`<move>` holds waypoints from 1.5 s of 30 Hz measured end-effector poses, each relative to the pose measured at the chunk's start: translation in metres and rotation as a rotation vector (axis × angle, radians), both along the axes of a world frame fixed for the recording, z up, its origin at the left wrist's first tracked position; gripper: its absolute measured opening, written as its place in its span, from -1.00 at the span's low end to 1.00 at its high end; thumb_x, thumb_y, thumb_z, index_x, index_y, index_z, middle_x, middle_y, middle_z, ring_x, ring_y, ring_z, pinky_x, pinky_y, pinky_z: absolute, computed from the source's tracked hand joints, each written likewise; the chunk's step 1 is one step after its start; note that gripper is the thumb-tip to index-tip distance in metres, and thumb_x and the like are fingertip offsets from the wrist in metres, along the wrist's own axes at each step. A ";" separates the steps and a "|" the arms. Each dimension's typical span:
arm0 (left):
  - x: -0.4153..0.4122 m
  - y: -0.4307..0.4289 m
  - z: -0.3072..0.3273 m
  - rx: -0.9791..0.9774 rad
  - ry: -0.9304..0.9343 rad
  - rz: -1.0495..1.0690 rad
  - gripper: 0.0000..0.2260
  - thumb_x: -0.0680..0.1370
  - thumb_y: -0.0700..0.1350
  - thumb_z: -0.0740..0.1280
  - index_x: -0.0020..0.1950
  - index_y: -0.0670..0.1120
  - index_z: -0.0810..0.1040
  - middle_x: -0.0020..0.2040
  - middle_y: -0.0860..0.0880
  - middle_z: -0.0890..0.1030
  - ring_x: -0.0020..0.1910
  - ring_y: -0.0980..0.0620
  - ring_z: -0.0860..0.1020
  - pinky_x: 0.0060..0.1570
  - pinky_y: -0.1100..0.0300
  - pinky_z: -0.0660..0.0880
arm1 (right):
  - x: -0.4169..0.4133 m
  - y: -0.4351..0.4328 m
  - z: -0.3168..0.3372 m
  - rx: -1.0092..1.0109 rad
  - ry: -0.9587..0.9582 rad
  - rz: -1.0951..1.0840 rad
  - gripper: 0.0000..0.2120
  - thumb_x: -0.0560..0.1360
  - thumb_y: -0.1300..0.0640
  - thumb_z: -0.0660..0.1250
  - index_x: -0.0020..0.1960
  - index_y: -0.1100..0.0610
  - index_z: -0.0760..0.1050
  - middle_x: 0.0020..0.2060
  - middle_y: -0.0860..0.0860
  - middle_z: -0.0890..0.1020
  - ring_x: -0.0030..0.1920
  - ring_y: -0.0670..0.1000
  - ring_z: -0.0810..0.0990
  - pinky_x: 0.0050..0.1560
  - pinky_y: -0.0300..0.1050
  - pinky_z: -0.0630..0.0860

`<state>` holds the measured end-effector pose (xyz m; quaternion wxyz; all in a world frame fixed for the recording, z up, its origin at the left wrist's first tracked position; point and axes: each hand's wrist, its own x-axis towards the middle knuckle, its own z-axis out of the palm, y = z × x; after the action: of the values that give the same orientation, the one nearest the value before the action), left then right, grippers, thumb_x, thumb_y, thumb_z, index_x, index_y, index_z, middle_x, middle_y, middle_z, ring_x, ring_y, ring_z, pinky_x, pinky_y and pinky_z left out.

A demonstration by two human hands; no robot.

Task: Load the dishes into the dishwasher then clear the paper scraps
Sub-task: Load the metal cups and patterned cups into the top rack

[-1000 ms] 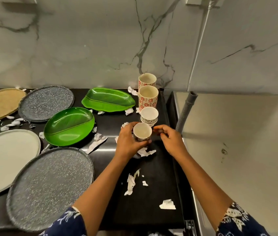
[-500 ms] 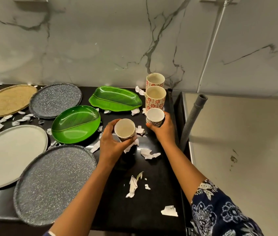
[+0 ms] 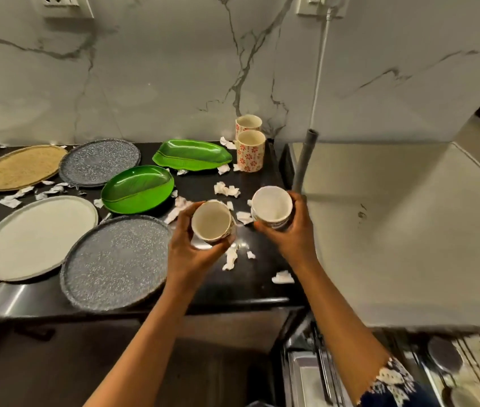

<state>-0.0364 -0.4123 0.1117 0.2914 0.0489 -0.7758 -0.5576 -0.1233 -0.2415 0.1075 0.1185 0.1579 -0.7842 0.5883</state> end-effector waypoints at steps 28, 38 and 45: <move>0.230 0.274 -0.110 0.335 -0.502 -0.499 -0.33 0.18 -0.08 0.61 0.21 0.06 0.40 0.14 0.11 0.53 0.09 0.20 0.54 0.00 0.28 0.54 | 0.315 0.351 -0.089 -0.726 -0.586 -0.520 -0.33 0.15 0.06 0.59 0.18 0.04 0.38 0.06 0.07 0.60 0.01 0.08 0.62 0.01 0.04 0.60; 0.243 0.402 -0.163 0.449 -0.543 -0.172 -0.31 0.26 -0.19 0.62 0.31 0.01 0.39 0.15 0.03 0.54 0.10 0.09 0.56 0.05 0.25 0.56 | 0.246 0.468 -0.150 0.006 -0.863 -0.206 -0.42 0.32 0.22 0.53 0.24 0.07 0.34 0.11 0.06 0.50 0.06 0.07 0.55 -0.07 0.03 0.62; 0.251 0.430 -0.194 0.499 -0.540 -0.021 -0.29 0.22 -0.11 0.57 0.31 0.06 0.39 0.18 0.02 0.53 0.13 0.06 0.55 0.04 0.26 0.56 | 0.184 0.464 -0.215 0.888 -0.647 0.131 -0.25 0.25 -0.01 0.57 0.35 0.11 0.35 0.21 0.14 0.52 0.17 0.15 0.51 0.14 -0.03 0.48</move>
<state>0.2142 0.0178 -0.0826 0.0496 0.2558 -0.6653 -0.6996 0.0610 0.2225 -0.1073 -0.2435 0.0524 -0.9419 0.2255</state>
